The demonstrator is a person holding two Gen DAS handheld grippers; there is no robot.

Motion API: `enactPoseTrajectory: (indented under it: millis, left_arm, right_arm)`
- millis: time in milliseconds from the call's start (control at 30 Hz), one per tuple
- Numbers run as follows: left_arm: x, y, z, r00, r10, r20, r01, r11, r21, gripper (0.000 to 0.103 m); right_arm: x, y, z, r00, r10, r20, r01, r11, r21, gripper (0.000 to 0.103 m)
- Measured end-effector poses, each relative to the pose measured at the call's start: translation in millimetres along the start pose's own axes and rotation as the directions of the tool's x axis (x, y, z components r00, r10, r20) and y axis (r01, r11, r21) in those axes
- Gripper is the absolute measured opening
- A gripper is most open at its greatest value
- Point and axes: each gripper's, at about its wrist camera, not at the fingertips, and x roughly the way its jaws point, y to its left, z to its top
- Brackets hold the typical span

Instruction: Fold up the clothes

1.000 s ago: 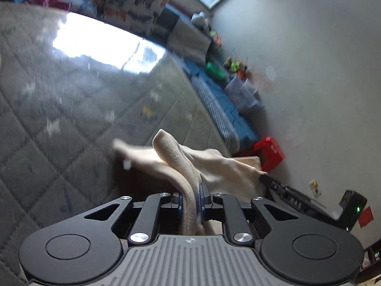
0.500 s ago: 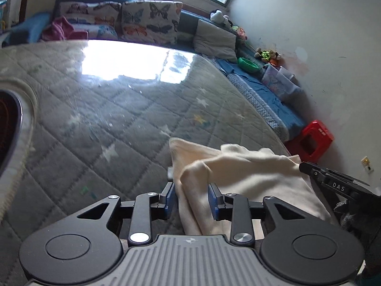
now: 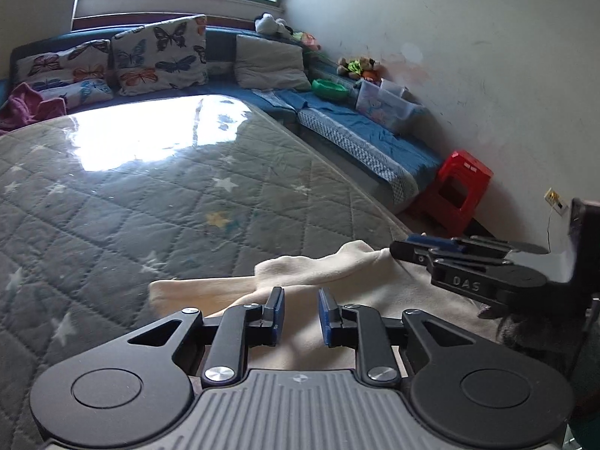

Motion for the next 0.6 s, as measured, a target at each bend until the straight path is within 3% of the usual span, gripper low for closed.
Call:
enactPoseTrajectory:
  millis: [100,167,300,367,500,600]
  left_arm:
    - [13,0,0,1.000,0.009,-0.018,-0.009,1.000,0.003,0.022]
    - [17,0,0,1.000,0.011,-0.015,-0.011,1.000,0.001,0.022]
    - [16,0,-1,1.000,0.012,-0.014,-0.012,1.000,0.000,0.026]
    - [13,-3,-3,1.000,0.015,-0.008,-0.015,1.000,0.006,0.037]
    - [4,-12,-8,0.999,0.030,0.017,-0.030,0.999,0.022,0.048]
    - [-8,-17,-14,0.998,0.038,0.046,-0.040,0.999,0.036,0.059]
  right_arm:
    - [2,7,-1,1.000,0.030,-0.010,-0.030,0.999,-0.018,0.042]
    - [6,9,-3,1.000,0.024,-0.019,-0.025,0.999,-0.028,0.043]
    - [8,10,-5,1.000,0.017,-0.023,-0.018,0.999,-0.028,0.056]
    - [3,11,-5,1.000,0.022,-0.021,-0.023,0.999,-0.032,0.066]
    - [-11,18,-12,1.000,0.024,-0.015,-0.025,0.998,-0.052,0.080]
    - [-22,23,-19,0.999,0.040,-0.016,-0.041,0.997,-0.059,0.083]
